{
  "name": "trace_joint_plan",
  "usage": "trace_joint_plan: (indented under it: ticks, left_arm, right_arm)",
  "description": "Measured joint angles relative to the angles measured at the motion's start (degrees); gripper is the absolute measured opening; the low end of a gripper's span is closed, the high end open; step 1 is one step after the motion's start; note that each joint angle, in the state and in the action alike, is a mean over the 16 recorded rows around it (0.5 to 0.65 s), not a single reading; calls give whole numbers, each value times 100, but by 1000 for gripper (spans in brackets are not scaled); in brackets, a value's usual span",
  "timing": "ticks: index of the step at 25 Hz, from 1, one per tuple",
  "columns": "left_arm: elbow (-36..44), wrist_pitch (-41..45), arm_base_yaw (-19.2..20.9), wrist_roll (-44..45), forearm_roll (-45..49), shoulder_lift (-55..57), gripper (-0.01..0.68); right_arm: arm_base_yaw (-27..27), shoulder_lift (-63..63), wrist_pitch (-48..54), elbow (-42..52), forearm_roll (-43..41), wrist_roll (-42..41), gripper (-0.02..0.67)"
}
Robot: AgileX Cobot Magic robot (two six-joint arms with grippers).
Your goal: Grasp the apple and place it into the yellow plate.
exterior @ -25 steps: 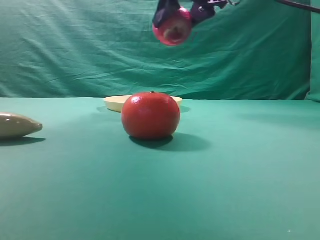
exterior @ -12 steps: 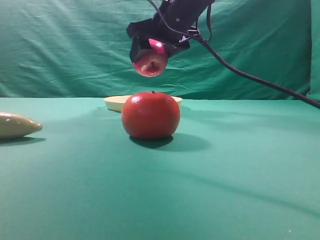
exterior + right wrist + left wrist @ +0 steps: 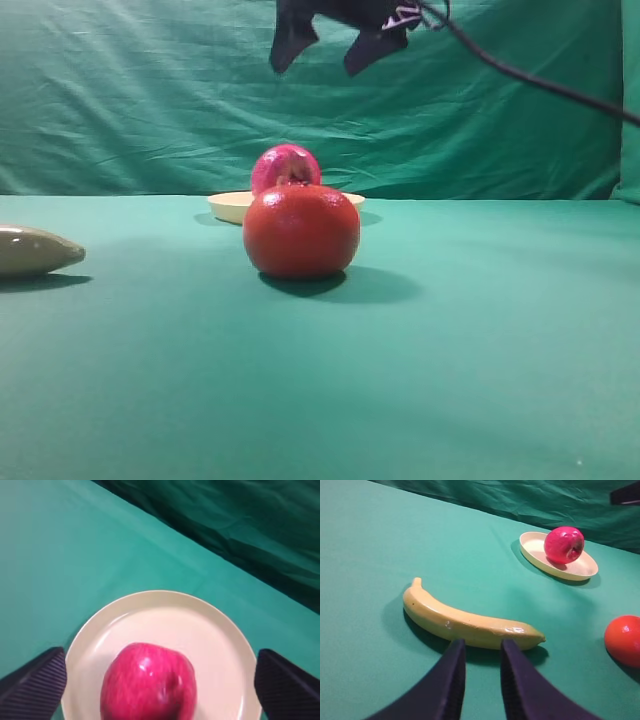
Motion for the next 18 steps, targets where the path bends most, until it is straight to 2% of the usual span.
trace_joint_plan:
  ticks: [4,14,18]
  left_arm:
    - [0,0,0,0,0,0,157]
    - [0,0,0,0,0,0,157]
    - [0,0,0,0,0,0,157]
  right_arm:
    - [-190,-475,650,0,-40,62,502]
    - [-720,-2140,2811,7,-510,961,99]
    - [-821,-2884,3457,159,-838,1467,14]
